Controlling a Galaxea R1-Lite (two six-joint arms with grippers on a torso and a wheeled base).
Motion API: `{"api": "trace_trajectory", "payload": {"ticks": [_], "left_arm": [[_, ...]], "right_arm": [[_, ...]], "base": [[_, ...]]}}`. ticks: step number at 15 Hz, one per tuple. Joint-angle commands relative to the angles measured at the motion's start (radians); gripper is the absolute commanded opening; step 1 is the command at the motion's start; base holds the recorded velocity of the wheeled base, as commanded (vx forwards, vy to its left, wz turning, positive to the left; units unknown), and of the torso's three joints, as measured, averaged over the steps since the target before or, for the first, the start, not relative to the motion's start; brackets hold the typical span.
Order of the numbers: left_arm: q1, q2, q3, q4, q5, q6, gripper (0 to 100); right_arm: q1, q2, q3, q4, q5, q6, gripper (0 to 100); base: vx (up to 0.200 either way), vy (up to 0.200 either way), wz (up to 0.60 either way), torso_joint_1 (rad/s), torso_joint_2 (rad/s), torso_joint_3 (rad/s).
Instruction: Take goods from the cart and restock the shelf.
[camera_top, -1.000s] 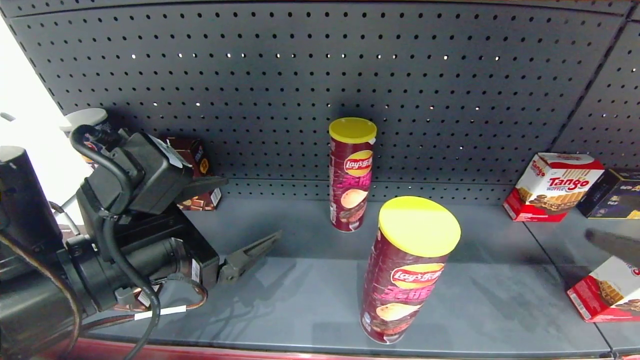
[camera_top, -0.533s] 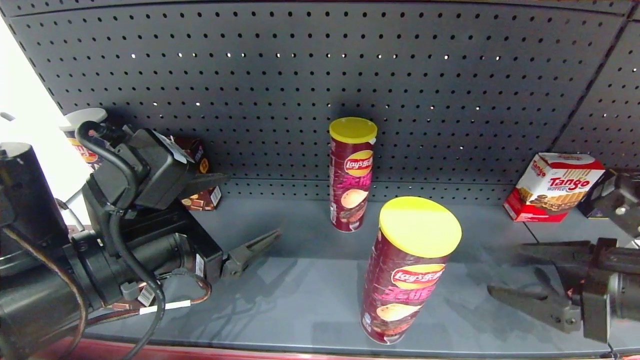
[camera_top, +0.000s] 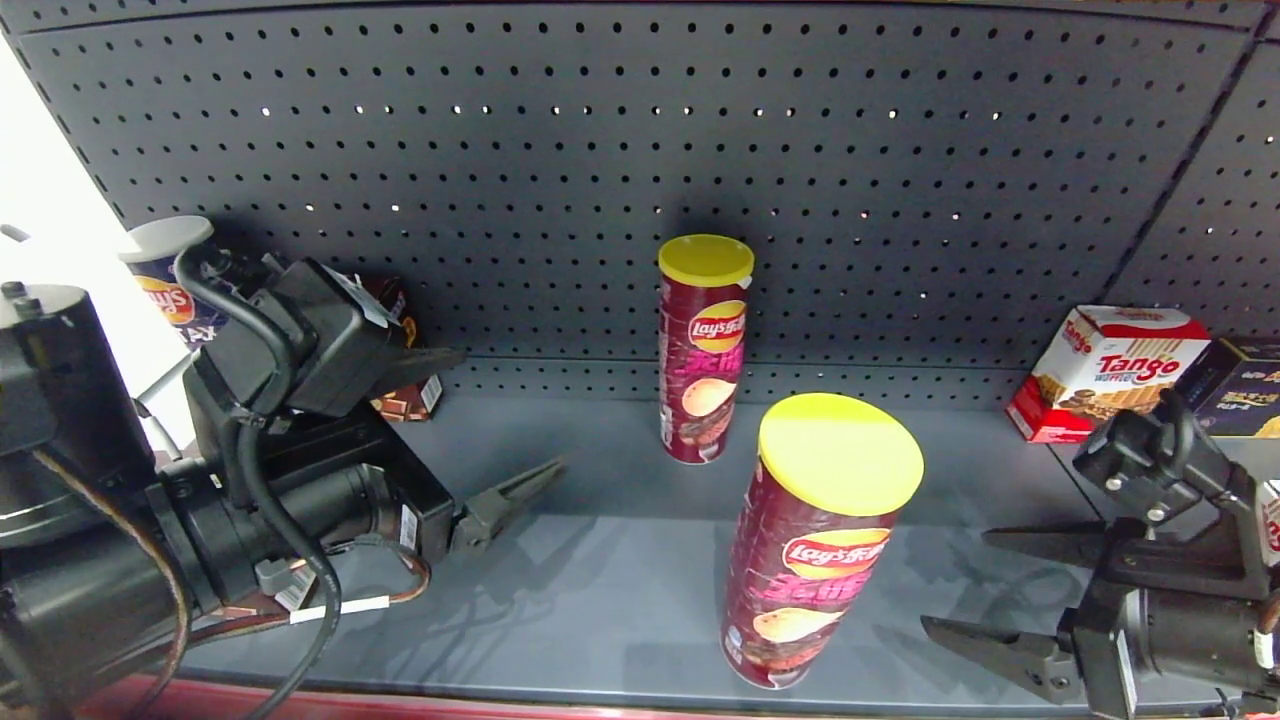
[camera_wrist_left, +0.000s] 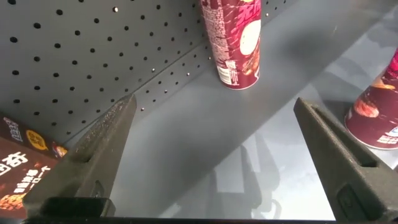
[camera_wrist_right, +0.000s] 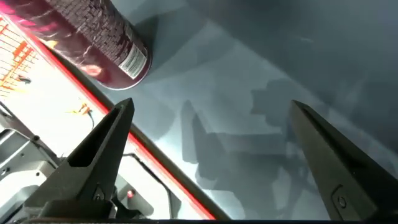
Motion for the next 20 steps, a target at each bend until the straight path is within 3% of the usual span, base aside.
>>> {"api": "trace_trajectory", "payload": {"ticks": [1, 12, 20], "left_arm": [[0.0, 0.006, -0.001, 0.0, 0.0, 0.0, 100], [-0.002, 0.063, -0.064, -0.01, -0.001, 0.002, 100], [0.0, 0.071, -0.058, -0.029, -0.001, 0.002, 100]], "right_arm": [[0.031, 0.038, 0.001, -0.003, -0.003, -0.001, 100], [0.059, 0.153, -0.049, -0.052, -0.055, -0.001, 100], [0.115, 0.212, -0.097, -0.065, -0.06, -0.003, 100]], "base": [[0.0, 0.0, 0.0, 0.0, 0.0, 0.0], [0.0, 0.0, 0.0, 0.0, 0.0, 0.0], [0.0, 0.0, 0.0, 0.0, 0.0, 0.0]]}}
